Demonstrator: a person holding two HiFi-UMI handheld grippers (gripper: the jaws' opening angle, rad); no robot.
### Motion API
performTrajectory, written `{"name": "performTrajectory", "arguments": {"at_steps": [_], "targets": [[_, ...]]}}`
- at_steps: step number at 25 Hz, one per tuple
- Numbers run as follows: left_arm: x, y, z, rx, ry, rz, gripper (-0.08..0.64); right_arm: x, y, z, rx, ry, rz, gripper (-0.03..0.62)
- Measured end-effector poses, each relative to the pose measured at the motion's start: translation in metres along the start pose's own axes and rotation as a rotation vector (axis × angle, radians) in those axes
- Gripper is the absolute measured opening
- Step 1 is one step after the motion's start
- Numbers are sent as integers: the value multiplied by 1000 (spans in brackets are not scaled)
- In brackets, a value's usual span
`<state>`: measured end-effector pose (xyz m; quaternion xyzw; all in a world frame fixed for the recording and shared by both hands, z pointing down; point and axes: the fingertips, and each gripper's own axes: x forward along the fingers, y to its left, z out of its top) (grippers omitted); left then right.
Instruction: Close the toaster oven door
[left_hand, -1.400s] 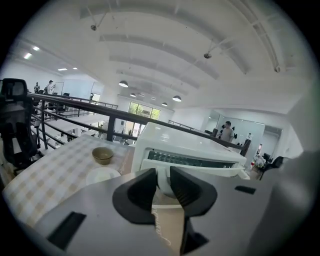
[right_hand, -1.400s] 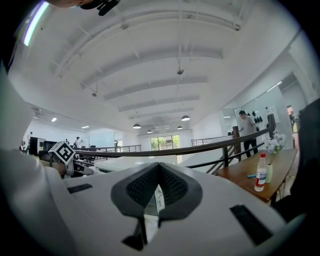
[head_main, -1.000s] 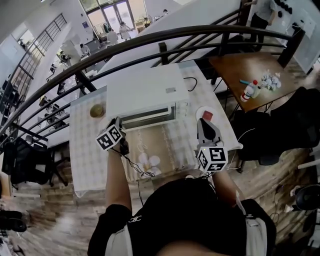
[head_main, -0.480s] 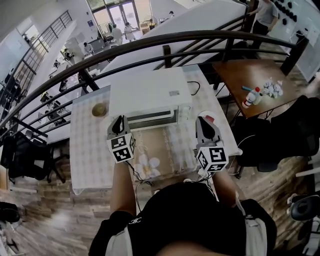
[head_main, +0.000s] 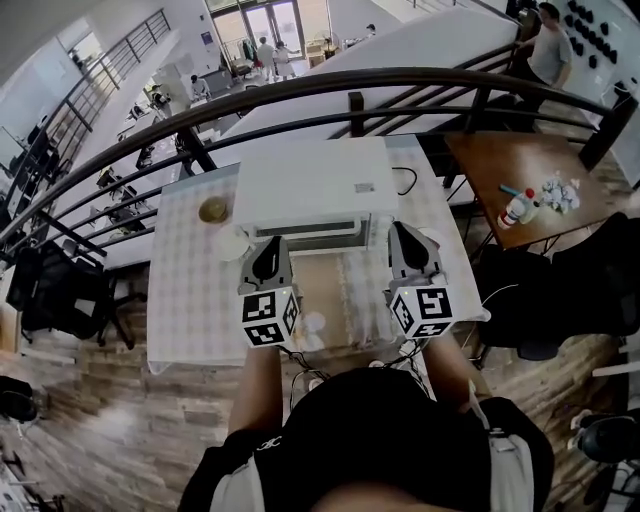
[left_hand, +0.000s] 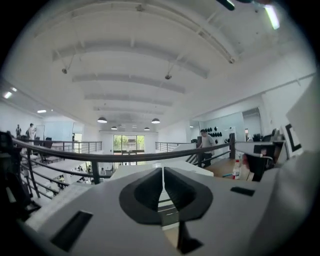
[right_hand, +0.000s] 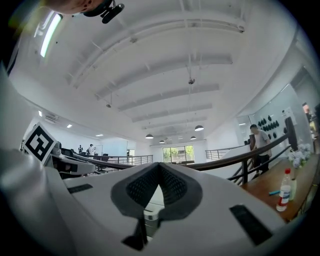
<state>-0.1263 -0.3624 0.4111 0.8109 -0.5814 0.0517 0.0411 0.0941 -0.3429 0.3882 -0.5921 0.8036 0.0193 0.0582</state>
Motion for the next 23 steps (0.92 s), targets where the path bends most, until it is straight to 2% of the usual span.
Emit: {"name": "performTrajectory", "arguments": {"at_steps": [3,5,16,23], "targets": [[-7,3,-5,-113,-3,-15,20,0,3,-5,1,9,14,-8],[-11,5,-3,-135,-14,-13,20,0,3,-8,5,16,17,-8],[-31,5,9,-104,-40,8,19,-1,12,-11,15,35,37,-8],[-37,5,9,-43,-38,42,20,-2,15,-16,62,52,65,-8]]}}
